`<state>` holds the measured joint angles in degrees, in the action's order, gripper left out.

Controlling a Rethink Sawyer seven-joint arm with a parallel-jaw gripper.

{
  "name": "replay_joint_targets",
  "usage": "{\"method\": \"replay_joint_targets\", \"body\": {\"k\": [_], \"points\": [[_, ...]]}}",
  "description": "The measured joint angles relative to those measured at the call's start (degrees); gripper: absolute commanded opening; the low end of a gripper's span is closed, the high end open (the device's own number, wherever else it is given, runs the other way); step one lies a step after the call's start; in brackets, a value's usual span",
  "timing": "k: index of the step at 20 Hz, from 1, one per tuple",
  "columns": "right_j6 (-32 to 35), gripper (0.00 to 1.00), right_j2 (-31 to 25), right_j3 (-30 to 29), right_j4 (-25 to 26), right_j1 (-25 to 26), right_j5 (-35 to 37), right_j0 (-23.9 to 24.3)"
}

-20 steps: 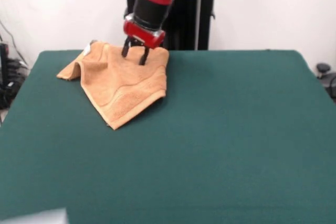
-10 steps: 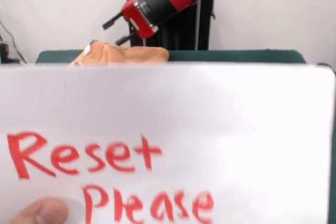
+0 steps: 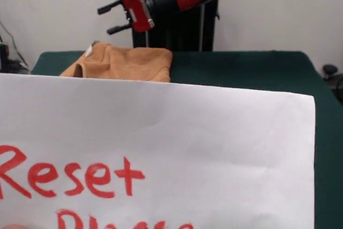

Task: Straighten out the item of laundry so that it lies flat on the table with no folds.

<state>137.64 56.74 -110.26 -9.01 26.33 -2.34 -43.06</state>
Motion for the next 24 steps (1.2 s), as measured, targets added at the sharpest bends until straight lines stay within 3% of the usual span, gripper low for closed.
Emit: {"method": "replay_joint_targets", "body": {"k": [7,10,11,14,17,21,24], "points": [[0.0,1.00,-3.3,-1.6,5.4,-11.9,-2.6,19.8],[0.0,1.00,-7.3,-2.3,13.4,-20.7,-3.0,30.9],[0.0,1.00,-10.2,-2.4,19.2,-26.6,-2.8,38.1],[0.0,1.00,-13.8,-2.4,25.3,-33.0,-1.9,45.8],[-0.3,1.00,-21.0,-2.5,34.4,-43.8,1.7,58.2],[-1.0,1.00,-29.8,-2.5,40.0,-53.1,7.9,68.8],[-1.1,1.00,-33.9,-2.5,41.3,-56.7,11.3,72.6]]}}
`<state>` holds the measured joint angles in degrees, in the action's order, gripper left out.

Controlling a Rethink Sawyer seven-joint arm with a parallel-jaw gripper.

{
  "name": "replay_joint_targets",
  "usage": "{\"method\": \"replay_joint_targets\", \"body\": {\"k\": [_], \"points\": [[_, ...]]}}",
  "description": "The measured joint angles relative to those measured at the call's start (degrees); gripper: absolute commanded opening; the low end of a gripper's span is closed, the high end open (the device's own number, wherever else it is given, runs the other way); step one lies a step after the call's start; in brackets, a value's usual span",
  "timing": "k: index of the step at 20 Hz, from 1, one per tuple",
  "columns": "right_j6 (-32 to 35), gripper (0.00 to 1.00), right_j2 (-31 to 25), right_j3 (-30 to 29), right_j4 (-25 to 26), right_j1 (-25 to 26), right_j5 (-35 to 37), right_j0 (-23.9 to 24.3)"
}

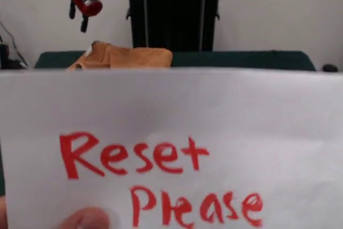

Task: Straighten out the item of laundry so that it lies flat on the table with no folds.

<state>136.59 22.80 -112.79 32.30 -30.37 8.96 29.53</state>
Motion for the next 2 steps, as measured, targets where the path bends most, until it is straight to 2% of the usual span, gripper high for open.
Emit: {"method": "replay_joint_targets", "body": {"k": [2], "points": [[0.0,1.00,-4.0,0.0,1.0,-3.2,3.4,2.8]]}}
